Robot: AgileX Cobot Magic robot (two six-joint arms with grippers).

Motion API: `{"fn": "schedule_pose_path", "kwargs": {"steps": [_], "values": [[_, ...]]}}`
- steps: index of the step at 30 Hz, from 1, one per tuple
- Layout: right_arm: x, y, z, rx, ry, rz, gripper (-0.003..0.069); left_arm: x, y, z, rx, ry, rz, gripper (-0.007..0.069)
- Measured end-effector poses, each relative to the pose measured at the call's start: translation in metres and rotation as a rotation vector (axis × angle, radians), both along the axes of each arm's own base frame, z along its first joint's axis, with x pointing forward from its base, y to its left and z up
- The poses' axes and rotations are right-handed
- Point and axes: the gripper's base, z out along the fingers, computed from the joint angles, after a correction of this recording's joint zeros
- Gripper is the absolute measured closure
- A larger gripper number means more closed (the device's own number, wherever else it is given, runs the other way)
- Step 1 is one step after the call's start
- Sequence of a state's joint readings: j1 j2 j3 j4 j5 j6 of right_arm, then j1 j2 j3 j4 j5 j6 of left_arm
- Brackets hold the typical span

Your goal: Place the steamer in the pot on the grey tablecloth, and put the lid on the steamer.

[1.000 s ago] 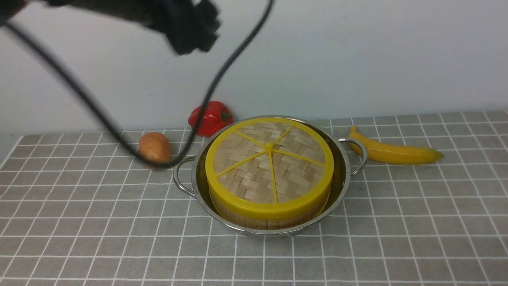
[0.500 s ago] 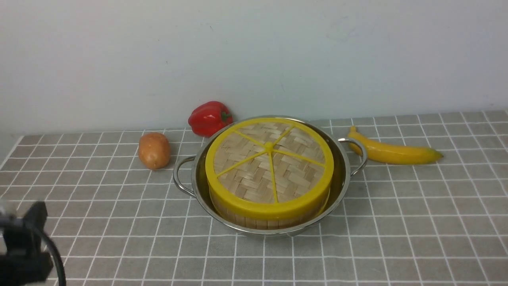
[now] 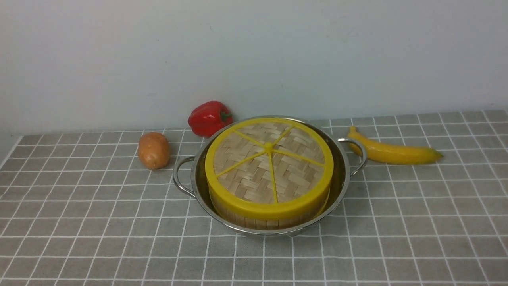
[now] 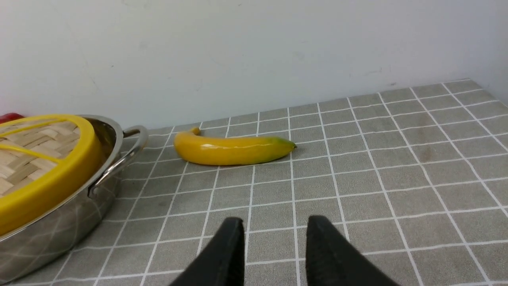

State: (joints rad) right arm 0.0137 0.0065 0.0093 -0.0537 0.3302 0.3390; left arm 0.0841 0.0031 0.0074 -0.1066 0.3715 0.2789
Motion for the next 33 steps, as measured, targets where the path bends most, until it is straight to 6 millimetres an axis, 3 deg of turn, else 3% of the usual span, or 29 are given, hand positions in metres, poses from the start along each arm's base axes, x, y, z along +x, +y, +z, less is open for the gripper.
{"fn": "schedule_pose_path", "kwargs": {"steps": [33], "values": [[0.0000, 0.0000, 0.0001, 0.000, -0.001, 0.000, 0.0419, -0.0005, 0.0003, -0.0012, 0.012, 0.013, -0.001, 0.0067]]}}
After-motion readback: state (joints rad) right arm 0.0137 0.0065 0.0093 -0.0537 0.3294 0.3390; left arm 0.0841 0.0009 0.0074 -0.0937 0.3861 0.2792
